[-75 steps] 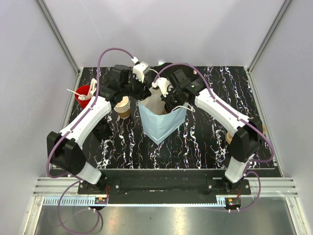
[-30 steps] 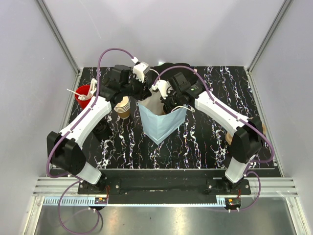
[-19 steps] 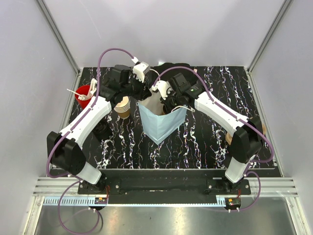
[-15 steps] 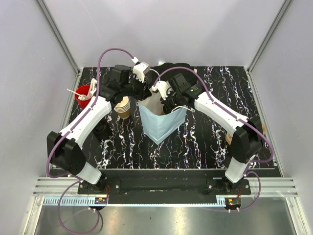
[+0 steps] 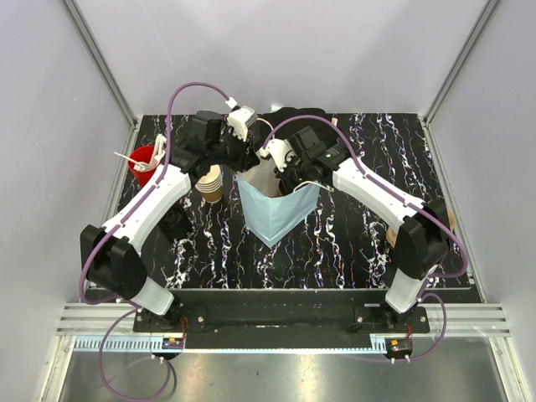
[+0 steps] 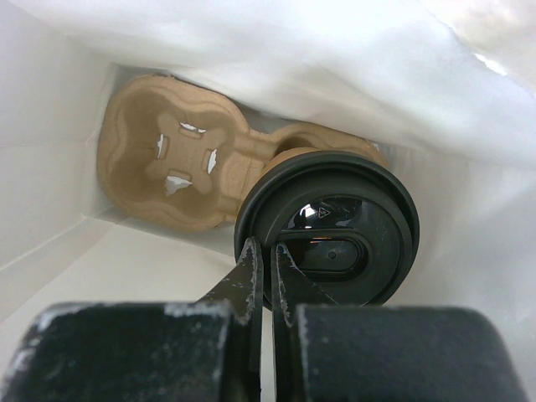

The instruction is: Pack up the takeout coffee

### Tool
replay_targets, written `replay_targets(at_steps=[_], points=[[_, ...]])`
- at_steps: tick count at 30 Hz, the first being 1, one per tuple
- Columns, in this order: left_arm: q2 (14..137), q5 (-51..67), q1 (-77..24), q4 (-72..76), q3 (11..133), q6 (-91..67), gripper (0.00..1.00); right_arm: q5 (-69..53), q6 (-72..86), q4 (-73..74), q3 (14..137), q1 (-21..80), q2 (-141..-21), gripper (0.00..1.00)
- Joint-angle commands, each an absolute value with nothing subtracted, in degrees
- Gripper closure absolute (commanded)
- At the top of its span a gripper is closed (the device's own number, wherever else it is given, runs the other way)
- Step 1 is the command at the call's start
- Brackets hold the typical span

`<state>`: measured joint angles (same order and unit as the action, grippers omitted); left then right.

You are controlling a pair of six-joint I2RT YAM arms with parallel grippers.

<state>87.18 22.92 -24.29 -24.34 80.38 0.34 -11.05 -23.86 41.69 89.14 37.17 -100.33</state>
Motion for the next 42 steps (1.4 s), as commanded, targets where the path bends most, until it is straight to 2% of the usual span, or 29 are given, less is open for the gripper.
replay_targets(at_steps=[1, 42], points=[[85.96, 23.56, -24.43, -22.76, 82.09, 0.26, 0.73, -10.02, -24.79, 39.64, 88.77, 36.83, -98.0, 1.0], [85.43, 22.76, -24.43, -22.68, 82.44, 0.35, 0.73, -7.12, -25.49, 38.5, 86.31, 36.83, -97.73, 1.0]])
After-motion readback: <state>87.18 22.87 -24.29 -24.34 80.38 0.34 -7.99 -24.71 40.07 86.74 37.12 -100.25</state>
